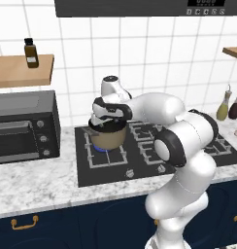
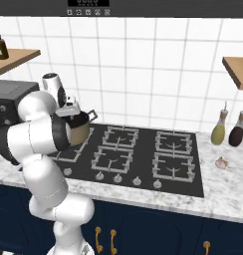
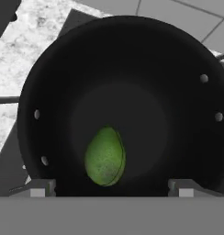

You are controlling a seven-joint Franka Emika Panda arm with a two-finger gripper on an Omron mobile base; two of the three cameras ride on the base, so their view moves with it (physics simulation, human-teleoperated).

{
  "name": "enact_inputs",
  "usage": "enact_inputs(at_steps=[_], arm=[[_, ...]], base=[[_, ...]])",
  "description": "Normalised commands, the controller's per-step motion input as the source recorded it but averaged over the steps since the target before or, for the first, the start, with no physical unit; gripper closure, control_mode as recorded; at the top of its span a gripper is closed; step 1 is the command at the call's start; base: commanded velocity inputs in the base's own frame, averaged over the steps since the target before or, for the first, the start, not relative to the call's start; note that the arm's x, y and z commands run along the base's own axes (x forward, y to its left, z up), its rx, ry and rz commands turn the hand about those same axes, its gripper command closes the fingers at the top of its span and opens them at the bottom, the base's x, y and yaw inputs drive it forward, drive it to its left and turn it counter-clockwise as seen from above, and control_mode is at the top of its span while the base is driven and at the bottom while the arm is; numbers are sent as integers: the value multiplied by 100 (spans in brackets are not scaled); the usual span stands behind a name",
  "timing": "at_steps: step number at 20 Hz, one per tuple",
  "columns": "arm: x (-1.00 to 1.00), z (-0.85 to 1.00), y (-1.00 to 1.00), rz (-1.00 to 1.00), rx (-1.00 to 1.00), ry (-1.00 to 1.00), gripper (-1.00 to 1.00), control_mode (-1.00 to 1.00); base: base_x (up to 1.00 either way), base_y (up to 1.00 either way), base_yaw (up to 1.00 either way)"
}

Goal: Put the avocado and garlic in the pot. Retrieve the spatula and lightly stir the vegetables in the pot.

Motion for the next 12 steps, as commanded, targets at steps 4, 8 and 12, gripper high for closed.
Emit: enact_inputs(at_steps=[4, 8, 12], arm=[[-91, 82, -31, -12, 0, -19, -100, -100], [-100, 81, -78, -28, 6, -15, -100, -100], [-84, 17, -100, -37, 8, 1, -100, -100]], base=[[0, 0, 0], [0, 0, 0], [0, 0, 0]])
